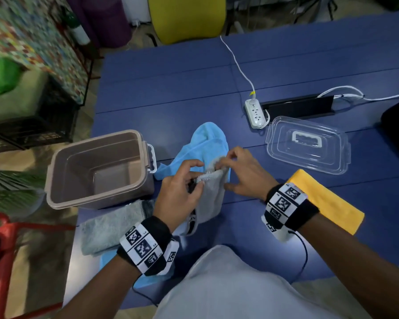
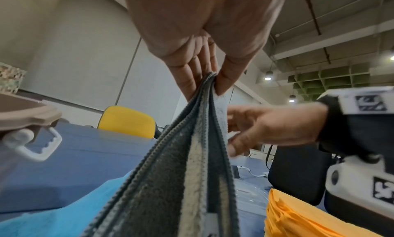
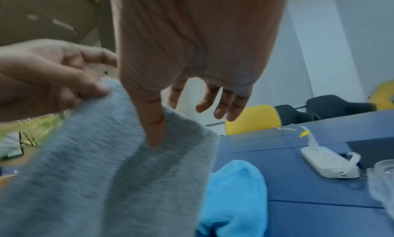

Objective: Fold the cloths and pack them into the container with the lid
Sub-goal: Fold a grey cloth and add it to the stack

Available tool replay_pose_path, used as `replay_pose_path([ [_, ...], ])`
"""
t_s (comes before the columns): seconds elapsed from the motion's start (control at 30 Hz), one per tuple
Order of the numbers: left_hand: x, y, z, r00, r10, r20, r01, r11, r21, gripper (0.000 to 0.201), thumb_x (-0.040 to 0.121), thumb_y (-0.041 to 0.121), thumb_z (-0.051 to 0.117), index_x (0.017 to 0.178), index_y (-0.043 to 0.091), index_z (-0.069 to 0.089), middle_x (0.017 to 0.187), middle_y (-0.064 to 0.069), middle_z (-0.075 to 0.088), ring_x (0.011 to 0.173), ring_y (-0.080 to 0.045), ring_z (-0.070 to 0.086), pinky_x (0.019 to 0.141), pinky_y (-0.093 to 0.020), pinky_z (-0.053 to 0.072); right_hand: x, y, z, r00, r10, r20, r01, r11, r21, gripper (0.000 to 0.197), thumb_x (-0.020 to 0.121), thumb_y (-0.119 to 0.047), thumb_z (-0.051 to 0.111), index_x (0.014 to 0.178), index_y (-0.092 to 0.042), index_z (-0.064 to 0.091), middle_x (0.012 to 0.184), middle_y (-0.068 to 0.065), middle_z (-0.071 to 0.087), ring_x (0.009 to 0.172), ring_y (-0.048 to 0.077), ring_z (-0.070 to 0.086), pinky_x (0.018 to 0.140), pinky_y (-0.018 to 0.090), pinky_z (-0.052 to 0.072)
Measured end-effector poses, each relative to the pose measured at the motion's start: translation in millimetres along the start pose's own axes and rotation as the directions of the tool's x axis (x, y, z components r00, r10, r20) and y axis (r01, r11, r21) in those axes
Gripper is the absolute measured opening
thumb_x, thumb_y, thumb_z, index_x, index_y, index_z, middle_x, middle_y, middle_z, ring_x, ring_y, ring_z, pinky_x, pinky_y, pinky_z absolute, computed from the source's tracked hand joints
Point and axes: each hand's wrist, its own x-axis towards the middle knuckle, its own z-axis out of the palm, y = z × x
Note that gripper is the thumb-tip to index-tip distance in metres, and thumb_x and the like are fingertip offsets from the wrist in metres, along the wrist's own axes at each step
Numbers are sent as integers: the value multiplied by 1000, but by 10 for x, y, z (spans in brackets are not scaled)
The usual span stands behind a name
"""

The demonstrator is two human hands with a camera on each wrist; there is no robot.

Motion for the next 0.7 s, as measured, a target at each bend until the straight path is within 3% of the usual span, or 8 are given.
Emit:
replay_pose_path([
  [0.1,-4,18,-116,1000,2,24,-2,1000,2,40,84,6,68,107,36,55,92,8,74,86,-1,69,85,-28,55,9,252,-20,977,68,202,-17,969,-245,57,72,-65,60,117,-30,64,124,6,41,116,31,40,97,46,40],
  [0.17,0,-7,-192,997,15,80,-20,998,53,39,84,6,67,106,36,55,90,7,74,84,-2,69,84,-31,56,-26,354,-60,968,91,233,-11,945,-326,61,72,-71,55,117,-30,65,134,4,42,123,31,38,99,44,38],
  [0.27,45,-195,-287,990,-2,144,-21,988,155,38,85,4,65,102,36,53,91,6,74,89,-1,69,84,-34,57,-30,395,-169,986,28,166,-2,987,-158,35,76,-49,71,101,-24,74,127,-3,55,115,24,52,98,43,43],
  [0.37,146,-406,-358,989,-3,150,-34,968,247,39,84,1,63,102,35,55,92,7,72,87,-9,69,83,-34,56,-9,375,-264,998,13,61,-25,981,190,13,73,-25,81,83,-20,75,95,-7,70,88,13,66,87,40,51],
  [0.43,268,-470,-395,989,66,135,-107,940,324,39,78,-4,64,104,26,62,93,3,72,86,-13,68,82,-31,55,2,311,-330,997,38,-64,-14,944,331,23,69,-11,84,80,-25,69,82,-2,71,79,16,68,84,40,54],
  [0.57,578,-395,-459,972,130,197,-215,832,511,43,66,-2,61,104,17,68,92,-1,68,87,-23,64,82,-31,50,55,127,-477,982,56,-183,56,831,554,53,67,4,81,92,-28,47,80,6,63,74,17,64,78,28,56],
  [0.63,698,-291,-450,962,86,258,-221,800,558,51,65,9,62,114,22,64,96,2,62,93,-23,59,83,-34,49,101,44,-580,980,31,-195,99,781,616,56,69,6,78,100,-30,49,79,7,64,73,17,63,78,28,54],
  [0.7,764,-126,-367,940,95,329,-264,812,520,66,65,30,69,128,28,53,111,5,57,107,-18,54,92,-33,45,144,-84,-691,980,-17,-200,141,770,623,53,71,3,78,106,-27,51,82,6,67,76,17,64,80,28,53],
])
